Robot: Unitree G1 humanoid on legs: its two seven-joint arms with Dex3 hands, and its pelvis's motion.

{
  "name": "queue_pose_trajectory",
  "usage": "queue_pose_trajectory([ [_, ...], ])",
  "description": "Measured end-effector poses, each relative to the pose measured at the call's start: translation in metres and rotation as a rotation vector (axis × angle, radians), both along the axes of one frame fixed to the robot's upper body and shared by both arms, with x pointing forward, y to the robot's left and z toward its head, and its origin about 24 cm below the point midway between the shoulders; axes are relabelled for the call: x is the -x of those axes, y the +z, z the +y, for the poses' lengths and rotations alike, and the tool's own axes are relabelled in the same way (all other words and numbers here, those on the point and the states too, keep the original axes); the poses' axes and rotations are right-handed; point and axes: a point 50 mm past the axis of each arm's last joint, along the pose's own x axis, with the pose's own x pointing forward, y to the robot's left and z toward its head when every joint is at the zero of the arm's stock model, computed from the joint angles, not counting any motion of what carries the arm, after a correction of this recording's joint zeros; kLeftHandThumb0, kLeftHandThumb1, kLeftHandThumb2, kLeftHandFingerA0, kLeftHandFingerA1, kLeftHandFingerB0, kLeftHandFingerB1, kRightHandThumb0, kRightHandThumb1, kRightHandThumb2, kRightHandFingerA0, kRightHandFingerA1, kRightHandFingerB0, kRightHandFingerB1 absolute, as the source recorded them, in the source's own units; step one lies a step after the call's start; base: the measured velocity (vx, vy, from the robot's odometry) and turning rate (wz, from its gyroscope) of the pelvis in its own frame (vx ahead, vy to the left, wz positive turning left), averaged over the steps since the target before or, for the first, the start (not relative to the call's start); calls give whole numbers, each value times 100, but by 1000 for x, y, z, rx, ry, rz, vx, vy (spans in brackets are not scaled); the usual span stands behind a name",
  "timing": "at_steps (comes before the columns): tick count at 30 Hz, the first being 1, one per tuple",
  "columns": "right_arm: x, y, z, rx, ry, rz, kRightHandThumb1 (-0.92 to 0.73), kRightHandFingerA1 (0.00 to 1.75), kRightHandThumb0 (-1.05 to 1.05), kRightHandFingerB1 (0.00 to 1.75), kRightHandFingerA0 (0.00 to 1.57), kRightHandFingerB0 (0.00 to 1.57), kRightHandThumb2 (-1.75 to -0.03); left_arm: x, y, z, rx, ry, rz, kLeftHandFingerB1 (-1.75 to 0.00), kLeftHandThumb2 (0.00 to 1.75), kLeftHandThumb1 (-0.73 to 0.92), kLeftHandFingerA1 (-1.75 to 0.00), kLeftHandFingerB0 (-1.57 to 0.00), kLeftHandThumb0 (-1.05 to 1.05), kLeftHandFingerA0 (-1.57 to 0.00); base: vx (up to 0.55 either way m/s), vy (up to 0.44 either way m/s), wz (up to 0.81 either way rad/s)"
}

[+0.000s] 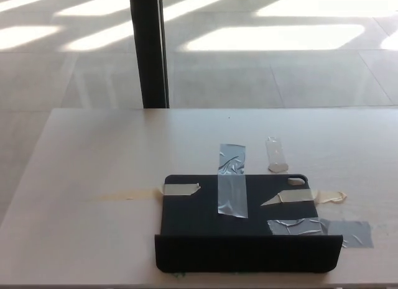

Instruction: The robot uses its right hand to open a folded tablet cover kept in the middle of the desk

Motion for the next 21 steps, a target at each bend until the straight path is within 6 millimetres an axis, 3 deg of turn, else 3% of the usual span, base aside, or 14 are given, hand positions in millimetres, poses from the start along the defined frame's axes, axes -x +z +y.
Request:
queue_pose_trajectory([
  [5,-9,33,-24,85,-129,-201,-88,48,-81,39,75,50,-66,1,10,12,31,124,-89,-67,67,91,-75,-56,-78,-72,0,0,0],
  [6,-15,43,-28,110,-139,-252,-69,62,-80,54,66,44,-107,0,10,13,39,140,-102,-67,67,91,-76,-56,-77,-71,0,0,0],
  [7,-20,54,-33,137,-146,-302,-69,62,-80,54,66,44,-107,0,10,13,48,154,-114,-67,67,91,-76,-56,-77,-71,0,0,0],
  [8,-27,65,-36,165,-143,-351,-89,48,-84,39,73,48,-68,0,10,13,54,166,-123,-67,67,91,-75,-56,-77,-71,0,0,0],
  [12,-54,104,-41,256,-94,-506,-88,48,-82,40,67,46,-68,0,11,14,64,188,-142,-67,67,91,-76,-56,-78,-70,0,0,0],
  [13,-61,113,-39,272,-76,-543,-87,50,-82,41,76,55,-66,0,11,15,67,193,-147,-66,67,92,-76,-54,-78,-71,0,0,0],
  [16,-86,141,-32,316,-13,-661,-86,53,-84,42,80,62,-66,0,11,15,73,203,-154,-64,68,92,-75,-52,-79,-71,0,0,0],
  [20,-121,182,-14,364,103,-823,-88,51,-81,40,76,58,-67,0,11,14,79,208,-159,-64,68,92,-76,-51,-79,-70,0,0,0],
  [21,-129,193,-8,376,141,-861,-90,48,-86,38,72,49,-67,1,11,14,81,210,-160,-64,68,92,-76,-52,-79,-71,0,0,0],
])
